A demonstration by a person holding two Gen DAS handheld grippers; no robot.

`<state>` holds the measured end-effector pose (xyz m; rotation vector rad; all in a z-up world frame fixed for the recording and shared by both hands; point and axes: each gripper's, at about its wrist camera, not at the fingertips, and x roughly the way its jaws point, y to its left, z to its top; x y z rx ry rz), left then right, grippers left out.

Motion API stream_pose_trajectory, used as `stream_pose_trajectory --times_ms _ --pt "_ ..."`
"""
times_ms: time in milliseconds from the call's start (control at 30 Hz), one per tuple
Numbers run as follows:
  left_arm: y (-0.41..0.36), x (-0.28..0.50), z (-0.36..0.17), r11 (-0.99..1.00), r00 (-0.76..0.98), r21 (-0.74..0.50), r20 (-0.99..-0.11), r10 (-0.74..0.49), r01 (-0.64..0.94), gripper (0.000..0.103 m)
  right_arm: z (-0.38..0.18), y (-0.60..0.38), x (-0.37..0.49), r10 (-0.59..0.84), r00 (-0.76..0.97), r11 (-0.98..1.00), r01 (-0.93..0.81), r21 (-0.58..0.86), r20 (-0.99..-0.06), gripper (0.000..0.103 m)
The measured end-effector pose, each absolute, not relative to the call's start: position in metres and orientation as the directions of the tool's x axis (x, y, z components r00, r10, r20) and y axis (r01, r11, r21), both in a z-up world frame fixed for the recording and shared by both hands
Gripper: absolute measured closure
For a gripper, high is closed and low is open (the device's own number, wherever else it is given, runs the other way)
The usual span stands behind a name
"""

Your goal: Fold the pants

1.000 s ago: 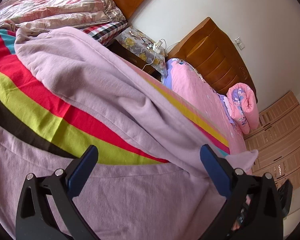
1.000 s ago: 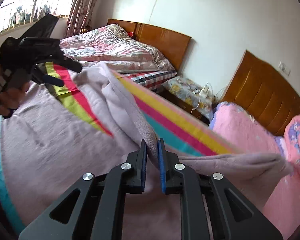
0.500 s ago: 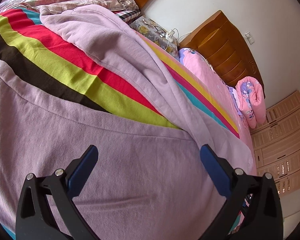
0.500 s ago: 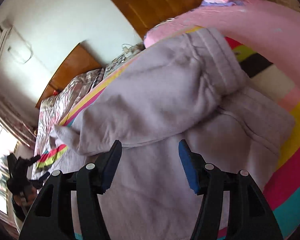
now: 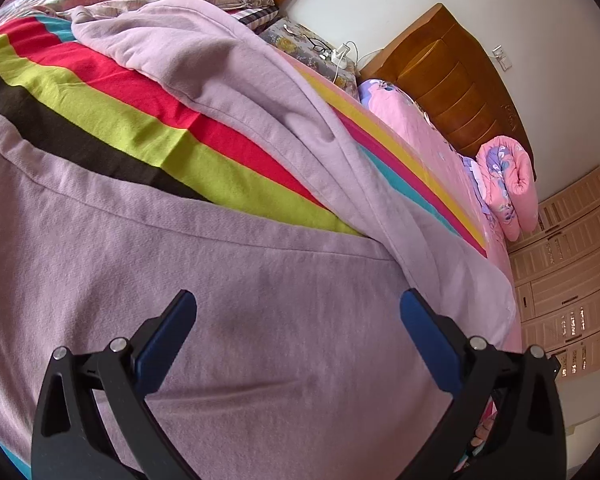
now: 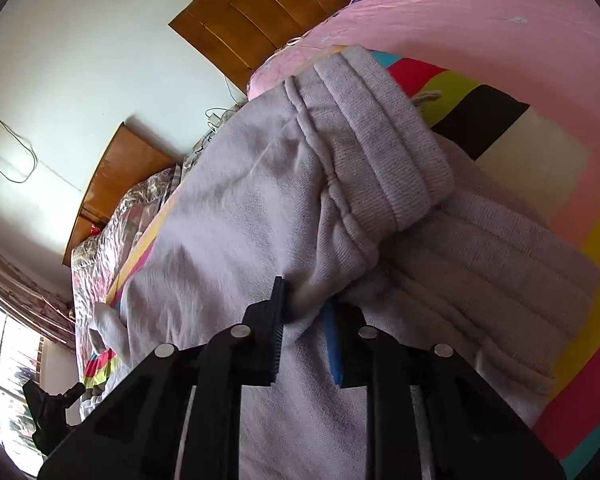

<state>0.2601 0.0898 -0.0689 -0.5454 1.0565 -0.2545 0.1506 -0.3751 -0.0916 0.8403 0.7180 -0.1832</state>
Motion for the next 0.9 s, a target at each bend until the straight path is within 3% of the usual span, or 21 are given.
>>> stream_pose_trajectory --times_ms 267,333,467,533,900 --pt "0.074 0.344 -0.046 0.777 0.428 -0.622 -0.73 -0.533 -0.093 0.005 -0.102 -0.375 0.138 0.145 0.767 0.65 0.402 0.644 -0.625 0.089" --pt "0.07 0.369 -0.041 0.776 0.403 -0.624 -0.737 -0.543 -0.094 0.019 -0.102 -0.376 0.133 0.152 0.77 0.646 0.396 0.652 -0.619 0.089" --pt "0.067 0.4 -0.039 0.822 0.373 -0.554 -0.796 -0.477 -0.131 0.026 -0.105 -0.378 0.131 0.169 0.779 0.633 0.384 0.672 -0.604 0.089" --pt "0.066 0.408 -0.04 0.82 0.353 -0.559 -0.797 -0.489 -0.127 0.041 -0.107 -0.379 0.13 0.175 0.782 0.63 0.378 0.679 -0.598 0.089" --pt "0.068 0.435 -0.036 0.835 0.381 -0.531 -0.809 -0.448 -0.144 0.042 -0.112 -0.388 0.12 0.185 0.788 0.625 0.367 0.689 -0.588 0.089"
